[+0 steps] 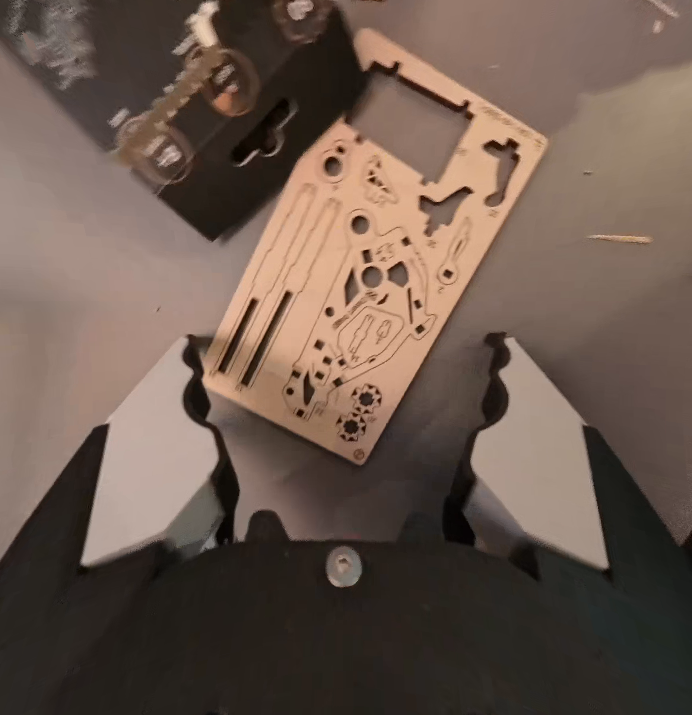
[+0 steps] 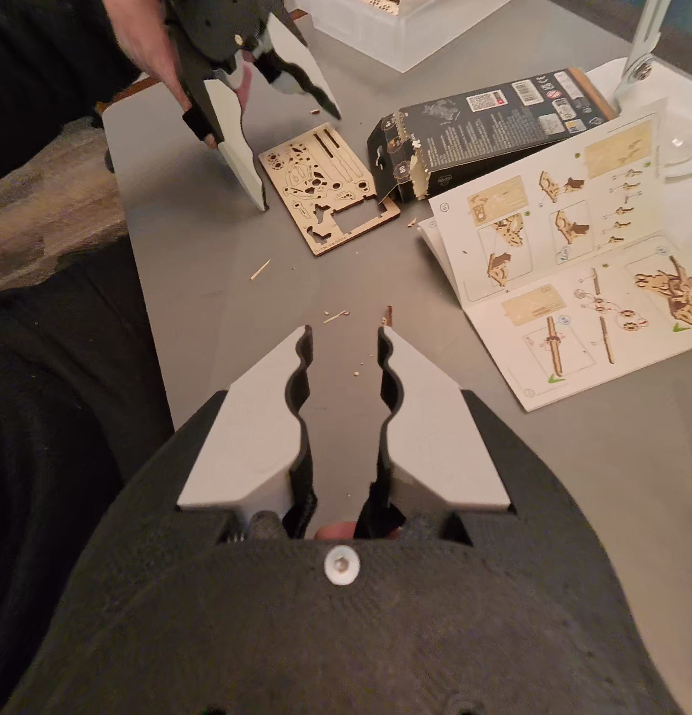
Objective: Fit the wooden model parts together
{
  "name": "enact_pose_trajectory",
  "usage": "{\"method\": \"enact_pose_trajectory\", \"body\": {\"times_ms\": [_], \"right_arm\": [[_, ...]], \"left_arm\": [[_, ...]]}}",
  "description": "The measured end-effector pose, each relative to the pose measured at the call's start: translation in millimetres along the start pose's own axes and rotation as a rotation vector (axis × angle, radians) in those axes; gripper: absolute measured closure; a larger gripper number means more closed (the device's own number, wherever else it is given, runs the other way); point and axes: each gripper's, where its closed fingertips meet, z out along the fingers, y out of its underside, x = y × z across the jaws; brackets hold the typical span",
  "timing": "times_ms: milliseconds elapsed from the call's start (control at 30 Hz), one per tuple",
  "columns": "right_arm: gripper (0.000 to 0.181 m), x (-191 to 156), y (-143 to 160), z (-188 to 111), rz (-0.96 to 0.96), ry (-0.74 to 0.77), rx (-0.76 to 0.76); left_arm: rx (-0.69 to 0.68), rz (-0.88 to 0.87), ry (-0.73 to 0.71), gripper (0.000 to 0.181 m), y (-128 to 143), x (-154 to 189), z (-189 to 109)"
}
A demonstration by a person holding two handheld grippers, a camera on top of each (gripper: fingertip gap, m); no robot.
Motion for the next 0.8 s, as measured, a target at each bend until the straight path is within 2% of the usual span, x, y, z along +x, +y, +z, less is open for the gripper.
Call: {"method": "enact_pose_trajectory", "body": {"times_ms": [67,100,167,200,300,400,567,633,700,800], "right_arm": [[0.149,-1.8,0.8,1.6,0.002,-0.012,-0.009],[0.149,-2.4,0.9,2.0,0.000,-0.014,-0.012],[0.149,-5.0,0.8,3.3,0.000,-0.027,-0.014],[0.149,-6.6,1.3,4.1,0.000,-0.036,-0.017],[0.148,-12.2,3.4,8.5,0.006,-0.071,-0.034],[0.148,-20.5,4.5,13.3,-0.006,-0.107,-0.048],[0.139,-27.8,3.9,20.9,0.000,-0.158,-0.070],[0.150,-28.9,5.7,24.6,0.030,-0.191,-0.095],[0.132,-16.6,14.1,32.2,0.099,-0.180,-0.170],[0.129,-6.8,3.6,39.1,0.262,-0.256,-0.108]], "left_arm": [[-0.022,0.034,0.014,0.037,-2.8,4.0,1.8],[-0.032,0.048,0.018,0.044,-3.7,6.8,0.4],[-0.011,0.072,0.029,0.077,-9.1,16.2,-4.0],[-0.008,0.081,0.024,0.084,-8.7,20.5,-5.3],[0.002,0.045,0.002,0.085,-7.0,29.8,-6.8],[0.028,0.086,-0.048,0.085,-12.4,39.4,-8.5],[0.104,0.259,-0.242,0.086,-33.7,46.5,-13.9],[0.140,0.332,-0.300,0.085,-43.8,54.5,-14.3],[0.182,0.406,-0.369,0.085,-54.7,60.3,-15.0],[0.224,0.517,-0.435,0.085,-74.9,70.6,-19.5]]}}
